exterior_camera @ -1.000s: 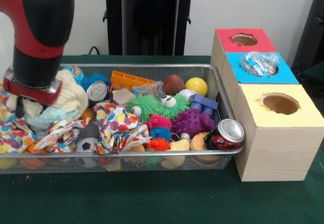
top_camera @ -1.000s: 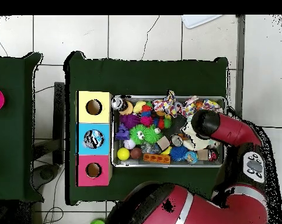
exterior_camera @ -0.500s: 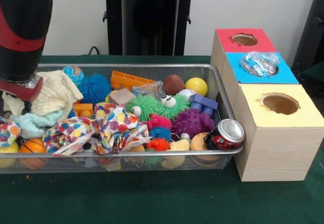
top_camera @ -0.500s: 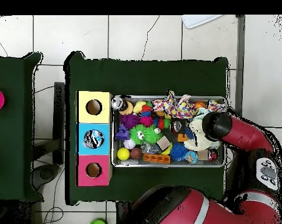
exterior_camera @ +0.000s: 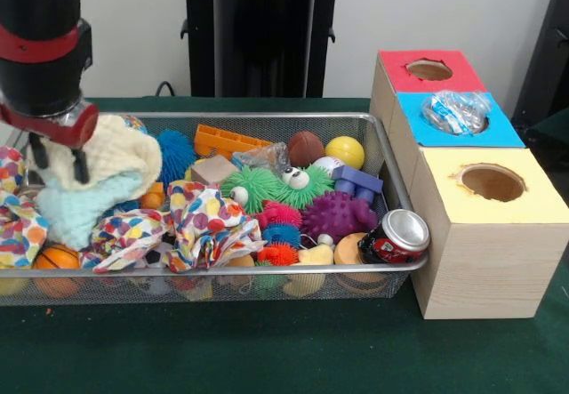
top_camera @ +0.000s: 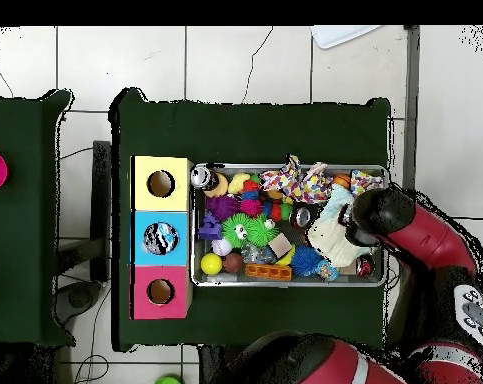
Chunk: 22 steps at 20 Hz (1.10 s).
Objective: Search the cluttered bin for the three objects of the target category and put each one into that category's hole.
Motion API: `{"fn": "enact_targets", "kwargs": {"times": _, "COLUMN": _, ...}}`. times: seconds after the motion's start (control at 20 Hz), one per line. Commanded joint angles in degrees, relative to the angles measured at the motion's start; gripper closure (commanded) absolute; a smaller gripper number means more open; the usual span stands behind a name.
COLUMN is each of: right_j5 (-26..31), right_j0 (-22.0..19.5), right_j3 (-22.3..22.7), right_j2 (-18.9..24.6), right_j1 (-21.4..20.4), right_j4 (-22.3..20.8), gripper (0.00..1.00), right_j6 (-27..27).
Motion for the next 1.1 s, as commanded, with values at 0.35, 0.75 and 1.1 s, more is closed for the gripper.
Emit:
{"fn": "enact_targets", "kwargs": {"times": 0.35, "right_j5": 23.8, "right_j0": 4.2, "right_j3": 10.3, "right_j2": 0.41, "right_j1": -6.05, "right_j4": 10.14, "gripper": 0.0, "right_j6": 23.21}}
{"fn": "enact_targets", "kwargs": {"times": 0.75, "right_j5": 22.4, "right_j0": 6.97, "right_j3": 8.17, "right_j2": -4.4, "right_j1": -4.33, "right_j4": 9.08, "gripper": 0.0, "right_j6": 30.14}}
{"fn": "enact_targets", "kwargs": {"times": 1.1, "right_j5": 12.58, "right_j0": 7.2, "right_j3": 13.63, "right_j2": -3.12, "right_j1": -2.9, "right_j4": 13.61, "gripper": 0.0, "right_j6": 34.94}}
